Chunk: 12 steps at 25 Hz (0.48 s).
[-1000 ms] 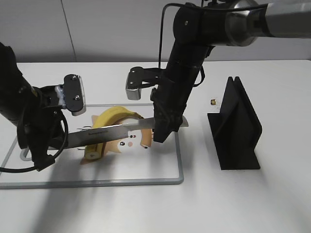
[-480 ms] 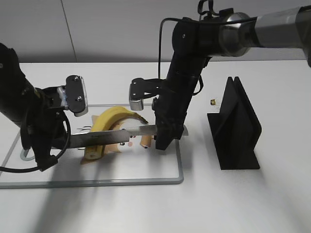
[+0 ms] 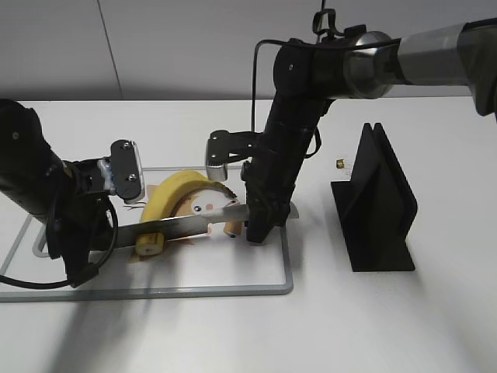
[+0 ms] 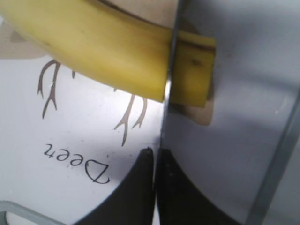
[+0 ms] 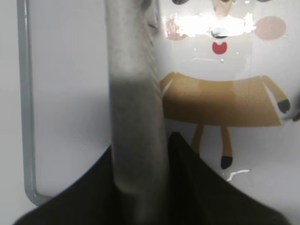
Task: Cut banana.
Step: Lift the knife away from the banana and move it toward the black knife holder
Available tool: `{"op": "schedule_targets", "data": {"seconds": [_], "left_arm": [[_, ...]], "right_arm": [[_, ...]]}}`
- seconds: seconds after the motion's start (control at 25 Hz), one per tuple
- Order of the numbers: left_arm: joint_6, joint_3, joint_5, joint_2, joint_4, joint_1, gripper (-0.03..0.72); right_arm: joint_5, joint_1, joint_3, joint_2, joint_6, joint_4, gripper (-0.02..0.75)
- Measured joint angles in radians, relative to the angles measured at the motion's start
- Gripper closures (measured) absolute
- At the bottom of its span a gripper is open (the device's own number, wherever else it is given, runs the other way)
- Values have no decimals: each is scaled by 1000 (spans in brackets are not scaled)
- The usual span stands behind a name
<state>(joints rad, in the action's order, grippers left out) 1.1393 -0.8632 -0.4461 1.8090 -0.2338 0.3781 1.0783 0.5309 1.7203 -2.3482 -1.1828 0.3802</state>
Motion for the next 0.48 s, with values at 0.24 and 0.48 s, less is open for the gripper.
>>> {"op": "schedule_targets", "data": {"seconds": [0.24,0.48], "left_arm": [[0,-8,-12,4,1,0,696],[0,-9,-15,-4,2,0,696]], "right_arm": [[6,-1,2,-2,0,3,531],[17,-1,9,3,0,4,533]]}}
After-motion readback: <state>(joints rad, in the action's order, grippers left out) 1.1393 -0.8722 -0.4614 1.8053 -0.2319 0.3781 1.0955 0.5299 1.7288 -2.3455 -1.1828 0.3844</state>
